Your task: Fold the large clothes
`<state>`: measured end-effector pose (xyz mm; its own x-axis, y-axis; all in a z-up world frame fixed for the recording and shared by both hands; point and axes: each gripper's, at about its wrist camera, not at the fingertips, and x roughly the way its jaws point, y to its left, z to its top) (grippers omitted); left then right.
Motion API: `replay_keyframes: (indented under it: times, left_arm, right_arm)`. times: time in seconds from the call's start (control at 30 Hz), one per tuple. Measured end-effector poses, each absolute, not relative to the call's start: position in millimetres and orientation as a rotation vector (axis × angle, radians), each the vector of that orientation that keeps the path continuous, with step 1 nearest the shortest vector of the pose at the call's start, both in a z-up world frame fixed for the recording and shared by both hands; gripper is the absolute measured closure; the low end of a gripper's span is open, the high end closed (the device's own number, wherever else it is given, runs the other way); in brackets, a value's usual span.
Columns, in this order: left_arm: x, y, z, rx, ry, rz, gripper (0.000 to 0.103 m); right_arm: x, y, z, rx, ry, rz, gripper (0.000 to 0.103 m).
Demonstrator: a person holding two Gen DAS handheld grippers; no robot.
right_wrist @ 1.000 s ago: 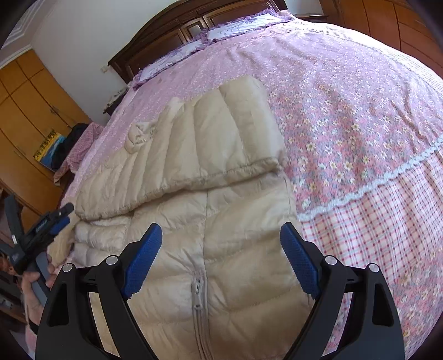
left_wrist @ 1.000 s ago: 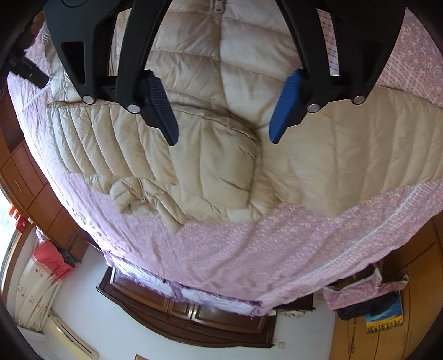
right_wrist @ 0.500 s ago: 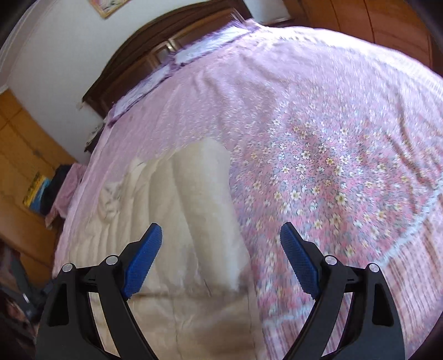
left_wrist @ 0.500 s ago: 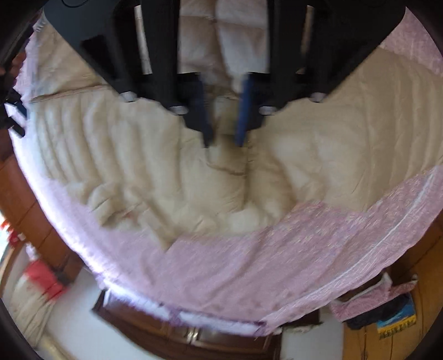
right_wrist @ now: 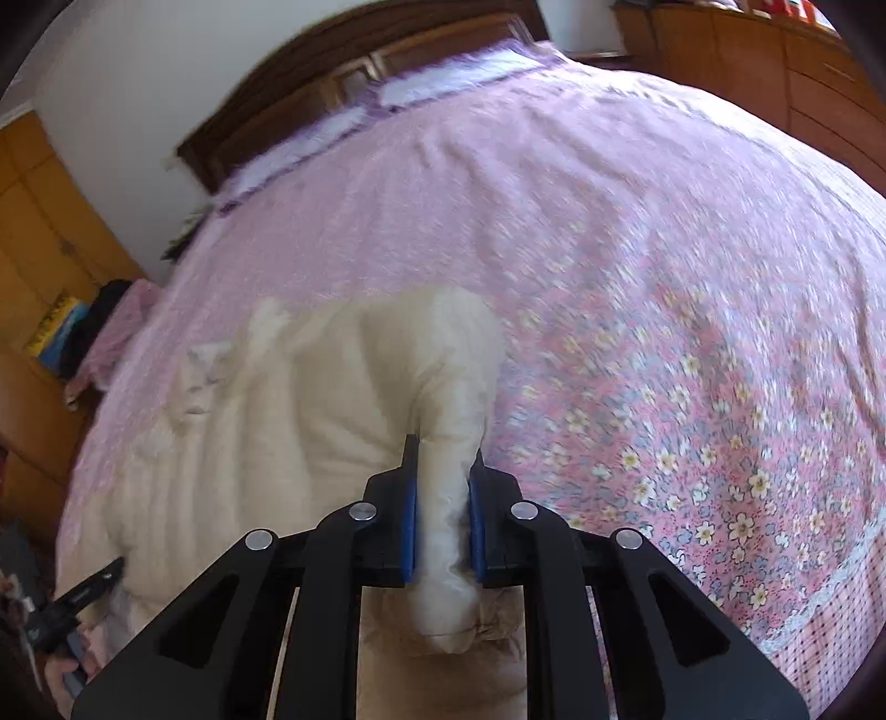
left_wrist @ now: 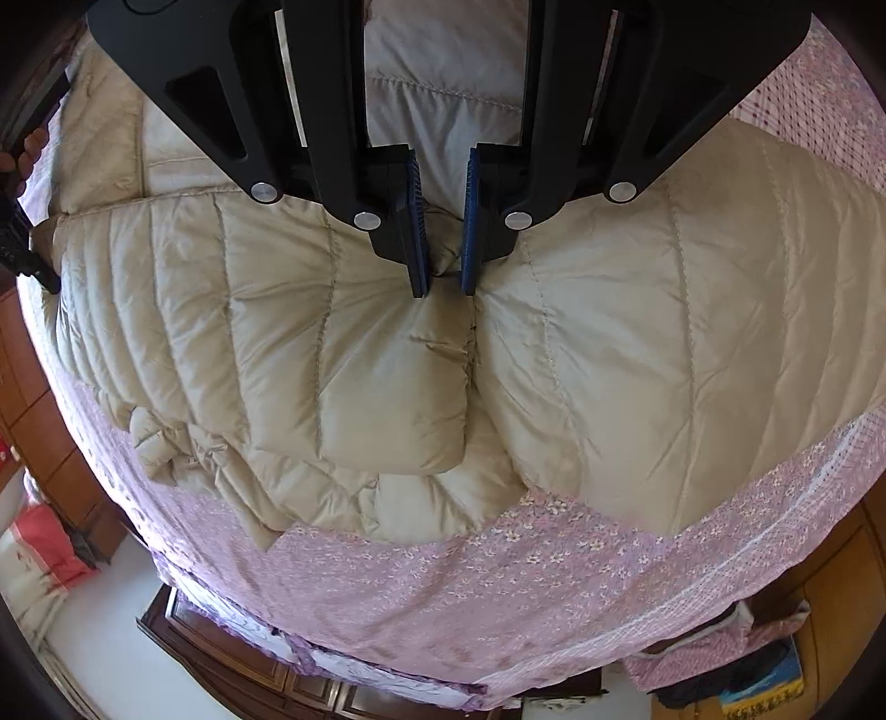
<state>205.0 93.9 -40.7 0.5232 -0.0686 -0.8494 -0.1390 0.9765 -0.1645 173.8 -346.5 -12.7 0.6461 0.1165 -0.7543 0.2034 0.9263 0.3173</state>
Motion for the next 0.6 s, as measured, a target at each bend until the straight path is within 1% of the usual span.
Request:
replay_keyframes:
  times: [0.1, 0.17, 0.2, 0.23, 0.27, 0.3, 0.33, 0.37, 0.4, 0.43, 0.6]
  left_arm:
    - [205, 92, -38, -0.211, 1.017, 0.049, 0.088]
    - [200, 94, -32, -0.234, 1.016, 0.050, 0.082]
    - [194, 97, -27, -0.258, 1.018, 0.045, 0.081]
    - [190, 100, -24, -0.279, 1.018, 0.036, 0.076]
    - [183, 104, -19, -0.309, 1.014, 0.014, 0.068]
    - [177, 106, -16, -0.326, 1.008, -0.002, 0.064]
    - [169, 109, -12, -0.341, 0.995, -0.013, 0.054]
    - [160, 112, -7, -0.335, 0.980, -0.002, 0.049]
    - [155, 114, -5, -0.328, 0.970, 0.005, 0.044]
    - [146, 118, -2, -0.322, 0.957, 0.007, 0.043]
    - [112, 152, 4, -0.307, 0.924, 0.106, 0.035]
  right_arm:
    - [172, -345, -18, 0.384, 0.877, -0.047, 0.087]
    - [165, -349, -13, 0.396, 0.869, -0.038, 0.087]
    - [161, -349, -10, 0.400, 0.865, -0.032, 0.087]
    - [156, -351, -5, 0.401, 0.854, -0.023, 0.087]
    - [150, -352, -1, 0.396, 0.843, -0.019, 0.085]
    - [143, -352, 5, 0.382, 0.827, -0.018, 0.073]
    - [137, -350, 9, 0.368, 0.812, -0.022, 0.063]
    - [132, -348, 14, 0.349, 0.792, -0.025, 0.042]
    - [122, -346, 19, 0.326, 0.769, -0.013, 0.038]
    - [119, -344, 22, 0.314, 0.769, -0.003, 0.038]
    - [94, -333, 29, 0.308, 0.789, 0.039, 0.038]
